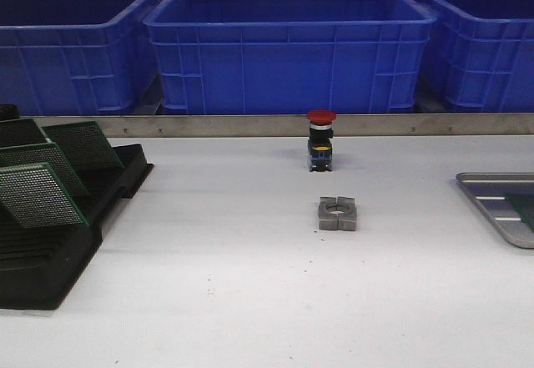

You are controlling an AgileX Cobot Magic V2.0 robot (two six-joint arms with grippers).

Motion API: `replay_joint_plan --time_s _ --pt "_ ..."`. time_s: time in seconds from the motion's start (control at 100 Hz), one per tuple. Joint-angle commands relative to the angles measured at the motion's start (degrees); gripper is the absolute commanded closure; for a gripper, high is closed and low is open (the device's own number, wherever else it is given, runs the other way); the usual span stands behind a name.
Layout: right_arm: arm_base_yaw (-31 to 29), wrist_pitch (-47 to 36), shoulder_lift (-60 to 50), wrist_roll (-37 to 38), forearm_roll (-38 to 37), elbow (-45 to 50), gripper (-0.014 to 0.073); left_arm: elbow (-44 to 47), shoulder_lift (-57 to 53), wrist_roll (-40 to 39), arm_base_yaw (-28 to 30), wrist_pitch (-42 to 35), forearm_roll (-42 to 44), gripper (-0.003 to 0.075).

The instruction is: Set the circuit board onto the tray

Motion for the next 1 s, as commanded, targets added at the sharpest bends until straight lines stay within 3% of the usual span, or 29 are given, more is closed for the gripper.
replay_joint_plan --time_s 0.0,0.83,0.99 --pt "0.2 -2.1 0.5 -0.7 1.1 -1.5 0.0655 -1.5 0.3 -0.6 0.1 -1.8 -1.0 0.0737" --pt "0.2 -2.0 0.5 -0.7 1.1 -1.5 0.0655 -1.5 0.3 -0.6 0.1 -2.7 -1.1 0.0737" --pt "0.2 -2.0 0.5 -0.7 1.1 -1.5 0.0655 -0.8 0.3 -0.6 0.1 -6.7 -1.1 0.0737"
